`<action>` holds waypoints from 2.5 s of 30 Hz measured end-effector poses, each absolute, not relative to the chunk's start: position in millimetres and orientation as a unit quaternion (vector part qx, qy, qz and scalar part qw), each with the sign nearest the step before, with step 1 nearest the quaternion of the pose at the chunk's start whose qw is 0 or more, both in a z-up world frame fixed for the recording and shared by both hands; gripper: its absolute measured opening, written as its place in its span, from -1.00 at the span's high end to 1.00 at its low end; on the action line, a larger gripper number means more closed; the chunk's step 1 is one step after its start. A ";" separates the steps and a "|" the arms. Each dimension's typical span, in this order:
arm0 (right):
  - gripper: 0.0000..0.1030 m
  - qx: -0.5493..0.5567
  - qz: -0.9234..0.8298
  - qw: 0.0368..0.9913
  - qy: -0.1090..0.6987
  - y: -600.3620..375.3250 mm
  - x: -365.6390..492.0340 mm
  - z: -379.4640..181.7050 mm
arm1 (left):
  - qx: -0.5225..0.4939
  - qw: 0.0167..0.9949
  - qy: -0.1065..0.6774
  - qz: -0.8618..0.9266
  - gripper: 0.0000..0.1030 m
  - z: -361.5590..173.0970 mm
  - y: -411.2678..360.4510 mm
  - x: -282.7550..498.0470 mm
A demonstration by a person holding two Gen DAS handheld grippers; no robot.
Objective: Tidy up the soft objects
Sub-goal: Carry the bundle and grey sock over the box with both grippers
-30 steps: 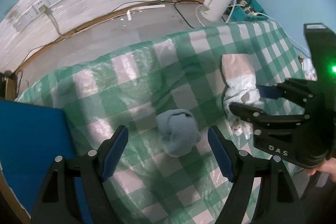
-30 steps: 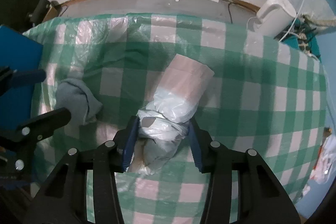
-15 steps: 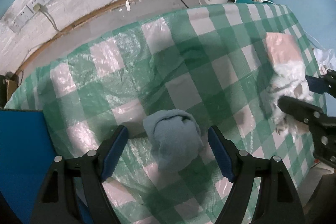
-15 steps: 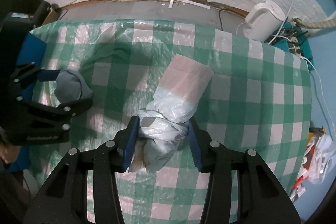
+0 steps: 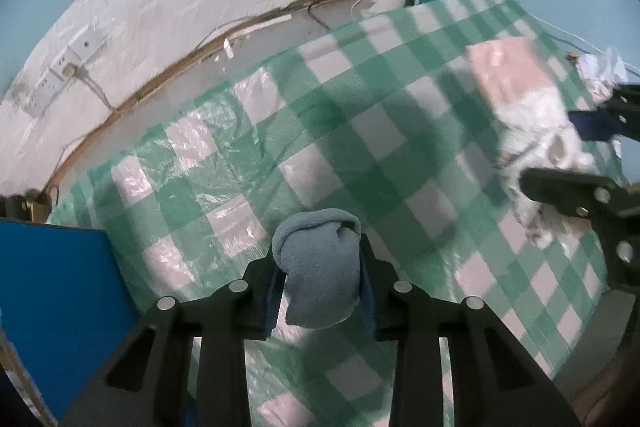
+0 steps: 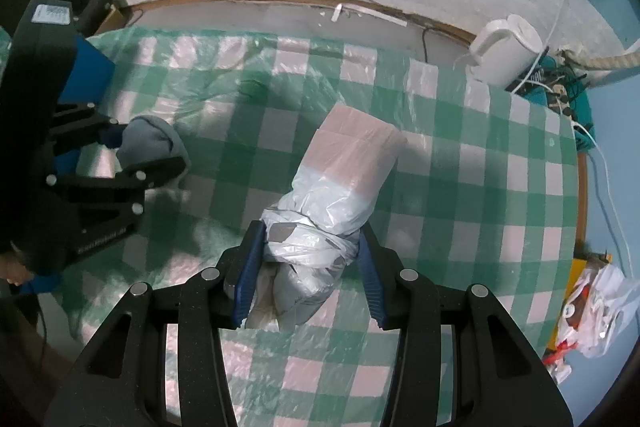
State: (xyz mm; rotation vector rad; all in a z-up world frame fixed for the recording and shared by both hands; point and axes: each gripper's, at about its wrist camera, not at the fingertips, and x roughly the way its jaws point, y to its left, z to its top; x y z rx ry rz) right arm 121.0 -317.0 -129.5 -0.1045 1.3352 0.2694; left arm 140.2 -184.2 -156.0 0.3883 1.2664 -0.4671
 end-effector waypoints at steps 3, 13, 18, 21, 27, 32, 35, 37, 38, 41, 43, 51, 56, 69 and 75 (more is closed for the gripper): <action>0.13 -0.049 0.132 0.780 0.610 -313.2 115.4 -118.4 | 0.197 0.771 0.564 -0.221 0.36 -139.8 -186.0 128.3; 0.13 -0.058 0.156 0.795 0.583 -303.4 94.2 -81.9 | 0.194 0.794 0.533 -0.217 0.36 -88.5 -165.8 93.7; 0.13 -0.066 0.167 0.802 0.570 -296.0 80.7 -67.2 | 0.188 0.805 0.522 -0.212 0.36 -70.9 -155.5 83.3; 0.13 -0.069 0.175 0.803 0.565 -291.9 74.4 -61.9 | 0.186 0.809 0.517 -0.210 0.36 -63.9 -148.9 75.4; 0.13 -0.075 0.183 0.802 0.564 -288.2 62.2 -58.7 | 0.193 0.808 0.517 -0.208 0.36 -61.9 -135.7 60.3; 0.13 -0.078 0.186 0.802 0.562 -286.0 60.2 -53.7 | 0.190 0.807 0.516 -0.215 0.36 -56.8 -123.0 46.6; 0.13 -0.078 0.193 0.804 0.557 -279.7 60.8 -48.1 | 0.191 0.809 0.514 -0.212 0.36 -50.7 -116.9 43.5; 0.13 -0.076 0.200 0.804 0.555 -272.8 60.9 -44.9 | 0.185 0.811 0.513 -0.211 0.36 -46.4 -111.7 42.8; 0.13 -0.077 0.203 0.804 0.553 -268.6 60.8 -43.6 | 0.182 0.812 0.513 -0.211 0.36 -43.9 -108.5 42.7; 0.13 -0.084 0.214 0.802 0.551 -257.6 60.7 -40.3 | 0.179 0.816 0.509 -0.206 0.36 -37.3 -98.3 41.2; 0.13 -0.086 0.220 0.803 0.548 -249.6 60.5 -36.7 | 0.177 0.820 0.505 -0.201 0.36 -33.3 -91.3 39.2; 0.13 -0.103 0.247 0.802 0.534 -213.2 56.1 -19.0 | 0.164 0.831 0.501 -0.181 0.36 -21.8 -60.4 31.7; 0.13 -0.107 0.266 0.797 0.532 -185.0 55.0 -13.2 | 0.157 0.836 0.499 -0.166 0.36 -19.4 -38.8 28.8; 0.13 -0.145 0.304 0.776 0.533 -107.4 54.0 -9.3 | 0.129 0.846 0.502 -0.124 0.36 -17.6 24.9 21.8; 0.13 -0.160 0.322 0.766 0.533 -68.4 52.6 -10.4 | 0.117 0.845 0.512 -0.102 0.36 -26.1 56.2 21.6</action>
